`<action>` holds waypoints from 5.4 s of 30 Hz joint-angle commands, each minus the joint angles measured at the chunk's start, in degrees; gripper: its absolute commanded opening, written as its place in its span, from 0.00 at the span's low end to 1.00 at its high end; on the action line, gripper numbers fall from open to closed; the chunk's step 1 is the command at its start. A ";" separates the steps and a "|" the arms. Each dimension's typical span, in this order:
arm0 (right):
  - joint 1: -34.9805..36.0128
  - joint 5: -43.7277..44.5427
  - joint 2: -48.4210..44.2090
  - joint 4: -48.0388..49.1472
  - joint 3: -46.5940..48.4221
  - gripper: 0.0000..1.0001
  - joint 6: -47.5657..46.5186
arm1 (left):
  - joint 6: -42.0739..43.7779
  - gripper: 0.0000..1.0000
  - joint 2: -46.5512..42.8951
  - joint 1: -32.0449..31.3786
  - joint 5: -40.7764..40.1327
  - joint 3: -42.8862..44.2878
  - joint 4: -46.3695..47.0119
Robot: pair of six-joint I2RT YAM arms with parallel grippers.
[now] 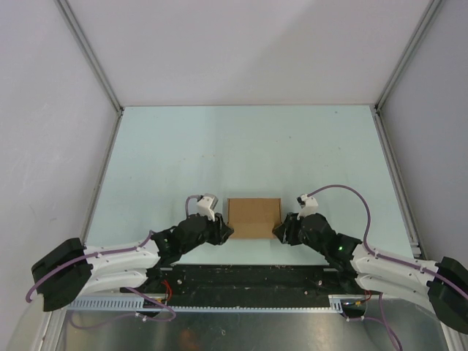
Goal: Fold the paper box
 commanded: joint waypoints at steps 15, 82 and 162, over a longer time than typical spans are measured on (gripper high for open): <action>0.53 3.90 2.50 5.80 1.11 0.37 -1.71 | 0.54 0.41 1.56 -0.29 -1.65 2.16 2.67; 0.18 12.25 -9.54 0.36 0.59 0.59 -3.38 | 9.05 0.52 -15.68 -0.12 -12.72 6.72 -4.99; 0.09 7.51 -7.87 1.23 -2.58 0.27 -0.92 | 24.97 0.34 44.28 8.23 14.61 40.74 7.51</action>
